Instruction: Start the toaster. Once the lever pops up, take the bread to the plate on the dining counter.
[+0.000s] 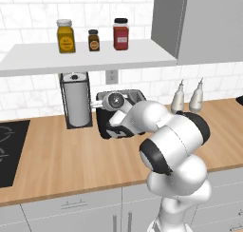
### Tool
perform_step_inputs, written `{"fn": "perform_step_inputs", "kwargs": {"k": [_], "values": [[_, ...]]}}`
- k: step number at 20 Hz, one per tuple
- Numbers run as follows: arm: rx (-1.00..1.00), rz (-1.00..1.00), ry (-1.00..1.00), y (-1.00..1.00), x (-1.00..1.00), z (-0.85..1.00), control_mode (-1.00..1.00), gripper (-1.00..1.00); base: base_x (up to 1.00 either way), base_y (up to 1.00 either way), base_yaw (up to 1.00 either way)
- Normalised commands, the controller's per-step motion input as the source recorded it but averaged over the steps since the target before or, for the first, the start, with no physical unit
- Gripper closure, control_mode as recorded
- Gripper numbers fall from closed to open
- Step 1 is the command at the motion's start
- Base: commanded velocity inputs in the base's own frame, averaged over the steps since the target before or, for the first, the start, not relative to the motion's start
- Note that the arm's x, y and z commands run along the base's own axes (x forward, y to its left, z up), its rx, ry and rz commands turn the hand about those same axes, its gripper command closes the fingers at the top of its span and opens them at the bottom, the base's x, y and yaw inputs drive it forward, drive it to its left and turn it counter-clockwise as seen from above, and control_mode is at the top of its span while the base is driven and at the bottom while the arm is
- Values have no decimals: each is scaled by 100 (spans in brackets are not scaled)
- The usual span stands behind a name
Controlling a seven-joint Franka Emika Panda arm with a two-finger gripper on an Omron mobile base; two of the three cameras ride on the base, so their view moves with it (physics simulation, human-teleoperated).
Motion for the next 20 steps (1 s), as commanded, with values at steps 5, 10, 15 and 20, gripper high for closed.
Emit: {"fn": "perform_step_inputs", "kwargs": {"k": [5, 10, 15, 20], "values": [[0, 0, 0, 0, 0, 0, -100, -100, 0, 0, 0], [0, 0, 0, 0, 0, 0, -100, -100, 0, 0, 0], [0, 0, 0, 0, 0, 0, -100, -100, 0, 0, 0], [0, 0, 0, 0, 0, 0, -100, -100, 0, 0, 0]]}}
